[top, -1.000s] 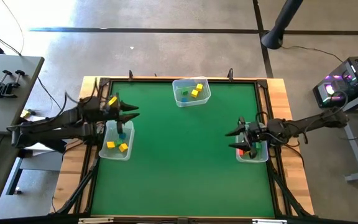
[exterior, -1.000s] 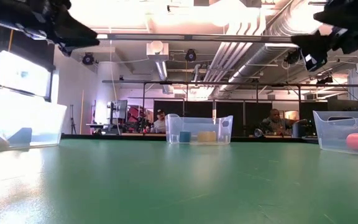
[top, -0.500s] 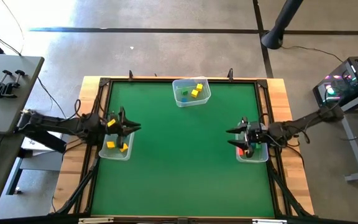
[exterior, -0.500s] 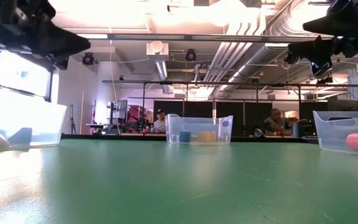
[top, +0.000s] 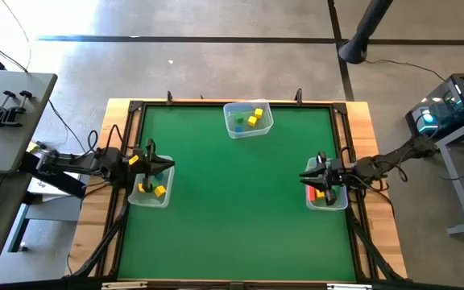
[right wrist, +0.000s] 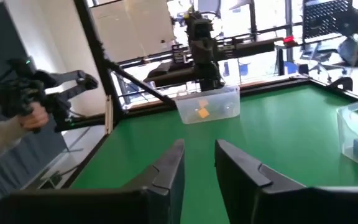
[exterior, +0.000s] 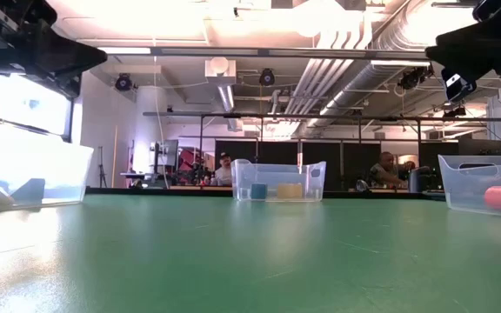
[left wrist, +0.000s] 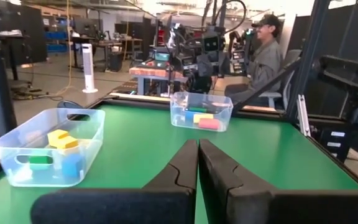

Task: Sort blocks by size
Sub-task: Return to Home Position

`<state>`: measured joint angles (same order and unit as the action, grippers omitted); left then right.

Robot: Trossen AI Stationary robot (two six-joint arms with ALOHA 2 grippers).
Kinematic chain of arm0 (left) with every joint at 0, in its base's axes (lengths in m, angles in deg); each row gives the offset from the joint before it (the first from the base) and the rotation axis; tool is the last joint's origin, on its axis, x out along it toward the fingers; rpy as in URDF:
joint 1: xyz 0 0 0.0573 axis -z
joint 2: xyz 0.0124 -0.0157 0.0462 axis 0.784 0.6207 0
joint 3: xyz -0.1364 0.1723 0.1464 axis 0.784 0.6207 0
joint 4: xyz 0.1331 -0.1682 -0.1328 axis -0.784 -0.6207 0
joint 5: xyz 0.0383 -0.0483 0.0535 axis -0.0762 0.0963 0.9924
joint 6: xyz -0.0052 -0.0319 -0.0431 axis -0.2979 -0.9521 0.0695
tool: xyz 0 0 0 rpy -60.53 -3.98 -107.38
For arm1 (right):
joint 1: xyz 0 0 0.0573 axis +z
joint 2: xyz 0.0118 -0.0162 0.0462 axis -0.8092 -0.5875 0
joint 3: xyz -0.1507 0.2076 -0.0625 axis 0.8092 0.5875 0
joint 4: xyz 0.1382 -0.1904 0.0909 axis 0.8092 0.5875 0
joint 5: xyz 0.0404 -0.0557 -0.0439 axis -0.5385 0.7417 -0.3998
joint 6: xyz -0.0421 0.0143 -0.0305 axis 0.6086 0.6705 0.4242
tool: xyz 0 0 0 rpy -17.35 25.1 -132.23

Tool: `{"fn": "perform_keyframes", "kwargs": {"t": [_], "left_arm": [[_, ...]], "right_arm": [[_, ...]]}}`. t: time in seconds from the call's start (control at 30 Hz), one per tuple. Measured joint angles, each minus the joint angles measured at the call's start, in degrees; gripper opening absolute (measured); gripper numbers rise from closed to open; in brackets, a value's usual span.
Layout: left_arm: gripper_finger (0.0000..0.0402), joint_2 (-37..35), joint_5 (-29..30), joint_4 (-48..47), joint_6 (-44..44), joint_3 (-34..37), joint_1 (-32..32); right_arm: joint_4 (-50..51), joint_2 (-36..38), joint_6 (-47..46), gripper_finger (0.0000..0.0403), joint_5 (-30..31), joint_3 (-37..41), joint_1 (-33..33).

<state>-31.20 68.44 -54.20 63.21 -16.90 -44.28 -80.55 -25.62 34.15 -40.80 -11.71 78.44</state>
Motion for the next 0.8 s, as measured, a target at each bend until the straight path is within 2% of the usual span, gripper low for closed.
{"fn": "perform_keyframes", "kwargs": {"t": [0.13,0.23,0.43,0.6,0.7,0.8], "left_arm": [[0.0,-2.2,0.5,-3.3,-0.3,0.0,-0.1],[0.0,-2.3,0.6,-3.6,-0.7,0.0,-0.2],[0.0,-2.3,0.7,-3.3,0.7,0.0,-0.2],[0.0,-2.3,0.6,-4.6,1.8,0.0,-0.2],[0.0,-2.3,0.6,-5.2,1.6,0.0,-0.2],[0.0,-2.3,-0.5,-5.5,1.3,0.0,-0.2]], "right_arm": [[2.7,4.1,3.1,0.0078,-1.7,0.0,-0.5],[2.4,6.0,4.3,0.0078,-8.8,0.0,-3.3],[2.8,6.4,6.2,0.0078,-17.4,0.0,-13.8],[3.4,6.5,3.8,0.0077,-29.0,0.0,-24.5],[2.5,6.5,1.4,0.0077,-30.9,1.7,-28.4],[-1.2,6.4,-0.3,0.0077,-33.1,4.4,-29.0]]}}
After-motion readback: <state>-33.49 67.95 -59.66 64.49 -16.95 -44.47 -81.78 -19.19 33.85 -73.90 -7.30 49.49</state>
